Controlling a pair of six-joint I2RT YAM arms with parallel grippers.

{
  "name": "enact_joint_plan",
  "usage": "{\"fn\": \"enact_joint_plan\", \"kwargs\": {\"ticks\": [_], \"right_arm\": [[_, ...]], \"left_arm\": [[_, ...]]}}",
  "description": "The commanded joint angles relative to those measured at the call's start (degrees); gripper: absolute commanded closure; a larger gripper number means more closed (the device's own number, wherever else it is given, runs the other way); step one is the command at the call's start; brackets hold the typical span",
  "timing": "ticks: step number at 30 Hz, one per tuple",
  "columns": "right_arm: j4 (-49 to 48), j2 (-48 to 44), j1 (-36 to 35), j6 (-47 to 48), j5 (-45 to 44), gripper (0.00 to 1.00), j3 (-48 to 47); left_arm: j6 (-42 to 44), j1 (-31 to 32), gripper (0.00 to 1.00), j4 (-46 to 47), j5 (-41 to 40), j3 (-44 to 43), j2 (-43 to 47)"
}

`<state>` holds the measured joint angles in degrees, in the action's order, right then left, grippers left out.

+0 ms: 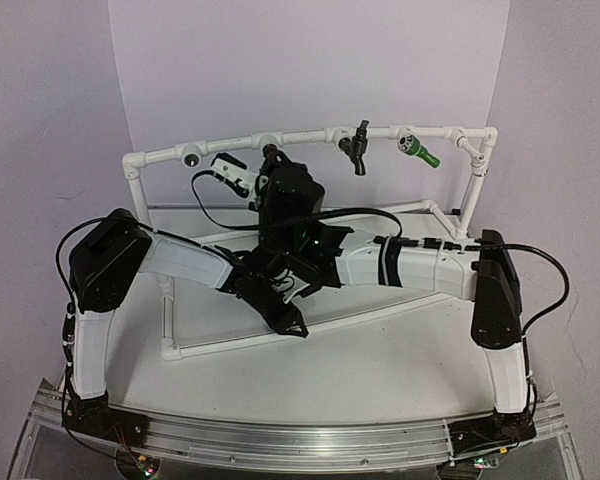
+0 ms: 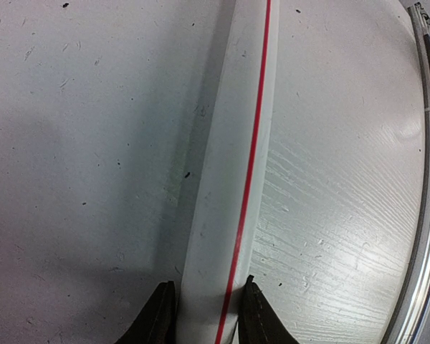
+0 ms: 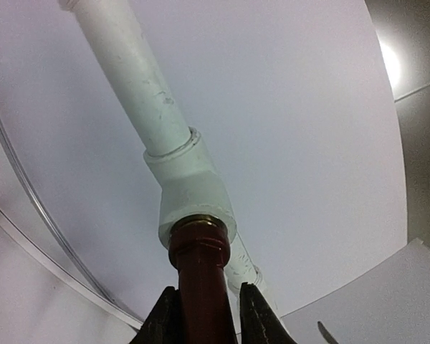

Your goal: Install the water faucets

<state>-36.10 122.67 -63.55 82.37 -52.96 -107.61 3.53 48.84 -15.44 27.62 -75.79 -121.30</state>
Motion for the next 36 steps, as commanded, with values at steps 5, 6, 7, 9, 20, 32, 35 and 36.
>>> {"fn": "enact_joint_plan", "kwargs": {"ticks": [5, 6, 7, 9, 20, 32, 35, 36], "right_arm": [[2.9, -3.8, 0.8, -54.7, -2.2, 1.00, -1.3], [3.9, -5.6, 0.9, -64.6, -0.4, 1.00, 1.0], [4.9, -7.7, 1.1, -70.7, 2.6, 1.00, 3.6], [6.0, -10.4, 2.1, -87.9, 9.1, 1.00, 7.2], [-1.0, -12.6, 8.9, -140.6, 32.3, 1.00, 13.2], [-0.2, -17.8, 9.2, -134.0, 39.3, 0.65, 22.3], [3.0, -22.2, 9.2, -128.4, 38.9, 0.52, 26.8], [4.1, -23.6, 9.2, -126.9, 39.2, 0.49, 27.9]], "left_arm": [[-6.0, 0.4, 0.99, -7.1, -8.5, 3.8, -9.4], [-6.0, 0.3, 0.99, -7.1, -8.5, 3.8, -9.2], [-6.0, 0.4, 0.99, -7.1, -8.5, 3.8, -9.3], [-5.9, 0.4, 1.00, -7.0, -8.7, 3.8, -9.7], [-5.9, 0.4, 0.99, -7.2, -8.8, 3.8, -9.7], [-5.8, 0.4, 0.99, -7.3, -8.9, 4.0, -9.2], [-5.9, 0.4, 0.99, -7.3, -8.7, 4.2, -8.5], [-5.9, 0.4, 0.99, -7.2, -8.6, 4.2, -8.2]]}}
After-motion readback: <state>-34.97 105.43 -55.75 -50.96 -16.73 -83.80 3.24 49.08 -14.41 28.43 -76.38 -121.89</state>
